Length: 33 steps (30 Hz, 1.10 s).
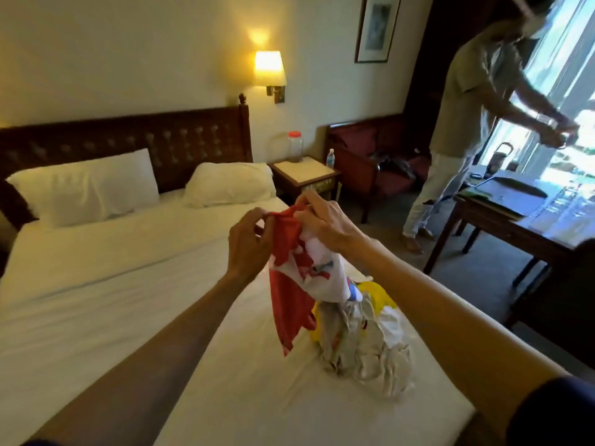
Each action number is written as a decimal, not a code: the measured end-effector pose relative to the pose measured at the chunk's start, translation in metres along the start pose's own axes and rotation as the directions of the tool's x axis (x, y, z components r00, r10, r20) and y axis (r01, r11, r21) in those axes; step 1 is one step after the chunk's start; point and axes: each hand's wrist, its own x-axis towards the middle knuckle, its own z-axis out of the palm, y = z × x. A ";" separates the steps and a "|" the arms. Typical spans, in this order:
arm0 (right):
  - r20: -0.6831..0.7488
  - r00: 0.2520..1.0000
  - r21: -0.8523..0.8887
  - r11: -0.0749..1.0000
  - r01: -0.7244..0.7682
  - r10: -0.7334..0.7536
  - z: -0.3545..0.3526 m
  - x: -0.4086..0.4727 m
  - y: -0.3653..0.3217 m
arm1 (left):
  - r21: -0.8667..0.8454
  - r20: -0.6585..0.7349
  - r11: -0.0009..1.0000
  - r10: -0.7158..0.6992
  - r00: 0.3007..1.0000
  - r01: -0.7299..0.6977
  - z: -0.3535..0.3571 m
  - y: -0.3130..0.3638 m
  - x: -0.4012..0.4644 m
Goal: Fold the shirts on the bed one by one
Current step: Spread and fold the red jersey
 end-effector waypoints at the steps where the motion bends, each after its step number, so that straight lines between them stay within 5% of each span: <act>1: 0.030 0.999 0.020 0.999 0.033 -0.034 -0.012 0.001 -0.032 | -0.016 -0.042 1.000 0.014 0.999 -0.014 -0.027 0.015 0.005; 4: 0.102 0.981 -0.140 0.974 0.178 -0.165 -0.029 0.009 -0.114 | -0.044 -0.119 0.998 0.043 0.992 -0.049 -0.102 0.054 0.010; 7: -0.018 0.951 -0.204 0.932 0.299 -0.309 -0.033 0.024 -0.179 | -0.122 -0.126 0.992 -0.004 0.992 -0.012 -0.160 0.076 -0.001; 12: -0.179 0.928 -0.261 0.925 0.276 -0.327 -0.031 0.046 -0.258 | -0.238 0.076 0.970 -0.028 0.997 0.045 -0.211 0.084 -0.071; 17: -0.296 0.931 -0.150 0.973 0.175 -0.213 -0.024 0.067 -0.305 | 0.170 0.036 0.983 -0.077 0.996 0.070 -0.220 0.068 -0.125; 22: -0.352 0.931 -0.067 0.995 0.076 -0.095 -0.031 0.082 -0.328 | 0.544 -0.130 0.823 -0.113 0.985 0.166 -0.253 0.057 -0.117; 25: -0.384 0.923 0.017 1.000 -0.018 0.023 -0.049 0.090 -0.323 | 0.513 -0.259 0.797 -0.211 0.943 0.319 -0.314 0.066 -0.083; 30: -0.249 0.945 0.347 0.930 -0.118 0.213 -0.073 0.102 -0.298 | 0.442 -0.436 0.825 -0.144 0.888 0.351 -0.402 0.095 -0.030; 33: -0.120 0.974 0.486 0.867 -0.111 0.192 -0.070 0.100 -0.283 | 0.202 -0.482 0.903 -0.245 0.841 0.379 -0.425 0.107 -0.009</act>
